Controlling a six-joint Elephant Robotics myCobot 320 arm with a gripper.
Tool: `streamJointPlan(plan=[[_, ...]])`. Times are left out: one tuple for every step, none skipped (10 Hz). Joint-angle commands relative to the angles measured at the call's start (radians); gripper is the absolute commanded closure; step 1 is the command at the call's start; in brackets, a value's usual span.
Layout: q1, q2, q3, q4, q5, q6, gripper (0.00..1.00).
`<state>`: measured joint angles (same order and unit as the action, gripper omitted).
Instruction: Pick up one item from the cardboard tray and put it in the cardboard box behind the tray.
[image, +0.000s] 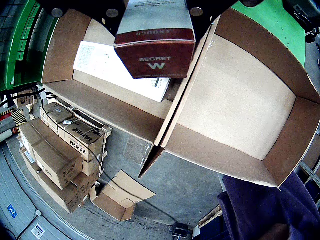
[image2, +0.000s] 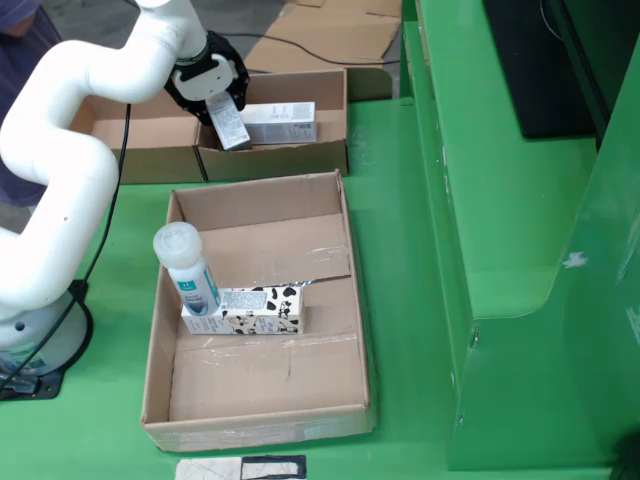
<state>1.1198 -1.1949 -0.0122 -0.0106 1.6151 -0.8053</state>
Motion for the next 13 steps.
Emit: streamJointPlan(plan=[[-0.011,0.023,0.012,-0.009,-0.005,-0.006,0.80],[-0.011,0.023,0.012,-0.009,-0.005,-0.006,0.70],[-0.011,0.023,0.012,-0.009,-0.005,-0.006,0.60],[-0.011,0.023,0.012,-0.009,-0.005,-0.006,0.50],[-0.011,0.023,0.012,-0.009,-0.005,-0.006,0.40],[-0.011,0.023,0.012,-0.009,-0.005,-0.006,0.30],[-0.011,0.023,0.012,-0.009,-0.005,-0.006,0.20],[-0.011,0.023,0.012,-0.009,-0.005,-0.006,0.10],[-0.011,0.023,0.012,-0.009,-0.005,-0.006,0.00],[-0.011,0.023,0.012,-0.009,-0.005,-0.006,0.00],[-0.011,0.023,0.012,-0.009,-0.005,-0.006,0.00],[-0.011,0.023,0.012,-0.009,-0.005,-0.006,0.00],[-0.011,0.023,0.012,-0.009,-0.005,-0.006,0.00]])
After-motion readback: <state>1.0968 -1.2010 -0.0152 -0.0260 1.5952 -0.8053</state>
